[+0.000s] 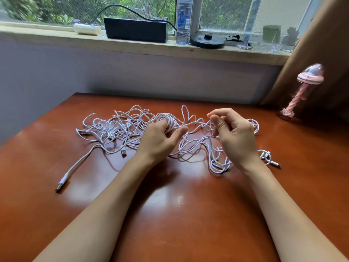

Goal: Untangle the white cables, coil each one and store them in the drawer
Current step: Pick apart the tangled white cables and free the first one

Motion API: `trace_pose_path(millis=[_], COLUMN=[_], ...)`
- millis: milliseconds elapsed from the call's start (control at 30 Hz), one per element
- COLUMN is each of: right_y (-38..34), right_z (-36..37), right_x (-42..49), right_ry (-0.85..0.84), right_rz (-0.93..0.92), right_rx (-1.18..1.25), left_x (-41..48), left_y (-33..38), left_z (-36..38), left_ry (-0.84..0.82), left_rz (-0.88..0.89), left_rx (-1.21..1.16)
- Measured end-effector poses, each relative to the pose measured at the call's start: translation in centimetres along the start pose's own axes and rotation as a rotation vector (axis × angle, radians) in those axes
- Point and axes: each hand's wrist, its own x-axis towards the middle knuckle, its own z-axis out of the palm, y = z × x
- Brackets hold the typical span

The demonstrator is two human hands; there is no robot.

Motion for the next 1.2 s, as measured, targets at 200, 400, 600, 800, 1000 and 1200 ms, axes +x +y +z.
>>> trace_pose_path(millis=[200, 400, 600, 800, 1000, 1200], right_y=[-0.5, 0.1, 0.7, 2.4, 0.7, -0.4], right_z=[-0.1, -0.7, -1.1, -0.9, 0.1, 0.7], right_x=[0.1, 0.4, 0.6, 0.3, -0.3, -0.6], right_ry=[0.08, 0.19, 0.16, -0.15, -0.383, -0.519], right_rz=[-0.063, -0.025, 0.055, 0.051, 0.008, 0.09], right_rx=[-0.044, -0.105, -0.153, -0.384, -0.208, -0.036], left_x=[-0.6, -0.7, -0.5, -0.5, -0.6, -0.8], left_y=[1.6, 2.8, 3.2, 3.1, 3.7, 3.5], left_z=[0.0, -0.1, -0.7, -0.6, -0.4, 0.3], left_ry=[-0.256, -0.421, -0.38, -0.247, -0.246, -0.179], left_rz=[-0.109, -0.245, -0.255, -0.295, -0.31, -0.318], left_rx=[-0.347, -0.67, -0.819, -0.808, -0.797, -0.74])
